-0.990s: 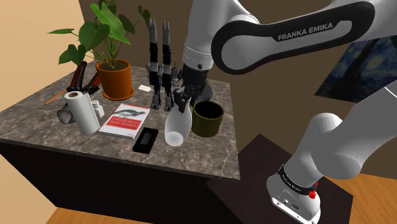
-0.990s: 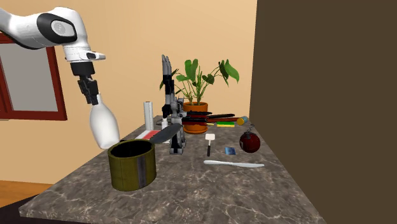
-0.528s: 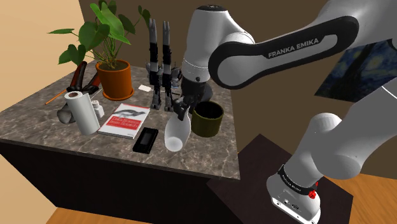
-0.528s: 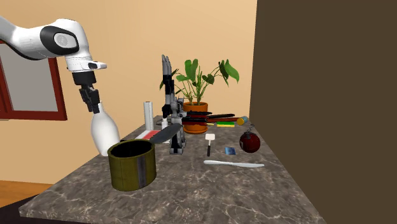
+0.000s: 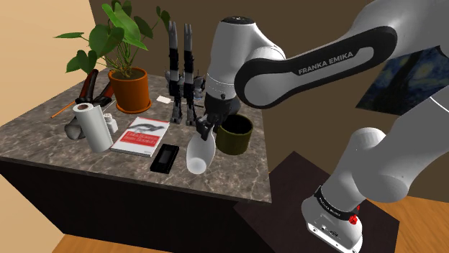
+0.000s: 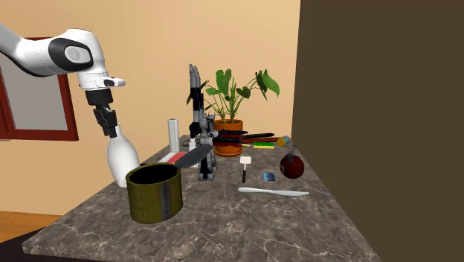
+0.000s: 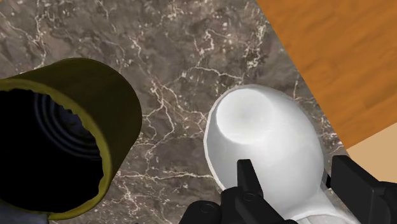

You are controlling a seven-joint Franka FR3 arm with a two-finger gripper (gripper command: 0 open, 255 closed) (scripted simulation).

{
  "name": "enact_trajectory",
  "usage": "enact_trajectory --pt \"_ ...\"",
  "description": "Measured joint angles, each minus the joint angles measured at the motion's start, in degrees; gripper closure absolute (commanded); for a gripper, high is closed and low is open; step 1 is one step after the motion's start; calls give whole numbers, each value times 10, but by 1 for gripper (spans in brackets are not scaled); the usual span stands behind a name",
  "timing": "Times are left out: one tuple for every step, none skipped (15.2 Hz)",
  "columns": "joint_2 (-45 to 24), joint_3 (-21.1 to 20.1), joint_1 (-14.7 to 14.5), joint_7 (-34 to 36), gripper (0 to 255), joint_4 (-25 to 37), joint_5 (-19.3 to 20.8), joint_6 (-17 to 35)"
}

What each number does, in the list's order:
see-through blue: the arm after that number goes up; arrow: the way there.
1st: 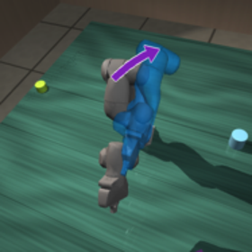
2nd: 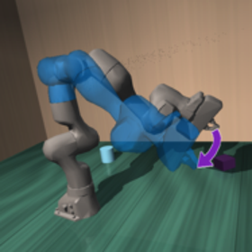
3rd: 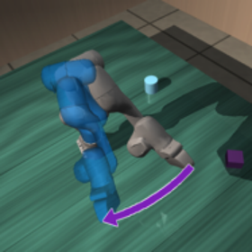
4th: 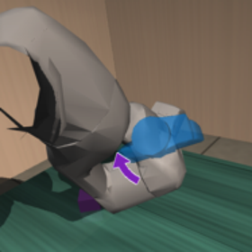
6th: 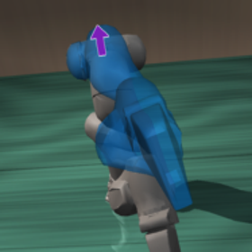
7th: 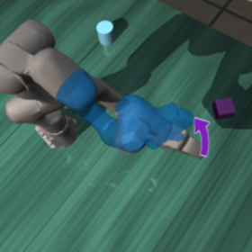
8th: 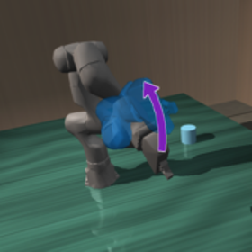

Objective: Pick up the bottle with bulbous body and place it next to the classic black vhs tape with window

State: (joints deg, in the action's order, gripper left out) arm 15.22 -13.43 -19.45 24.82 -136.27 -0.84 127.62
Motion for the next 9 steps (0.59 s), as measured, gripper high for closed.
enact_trajectory --pt "0 0 0 0 255 0 0 0" --pt "0 0 0 0 0 0 0 0" --pt "0 0 0 0 0 0 0 0" --pt "0 0 0 0 0 0 0 0" --pt "0 0 0 0 0 0 0 0" --pt "0 0 0 0 0 0 0 0" --pt "0 0 0 0 0 0 0 0" --pt "0 0 0 0 0 0 0 0" --pt "6 0 -1 0 0 4 -1 -8"
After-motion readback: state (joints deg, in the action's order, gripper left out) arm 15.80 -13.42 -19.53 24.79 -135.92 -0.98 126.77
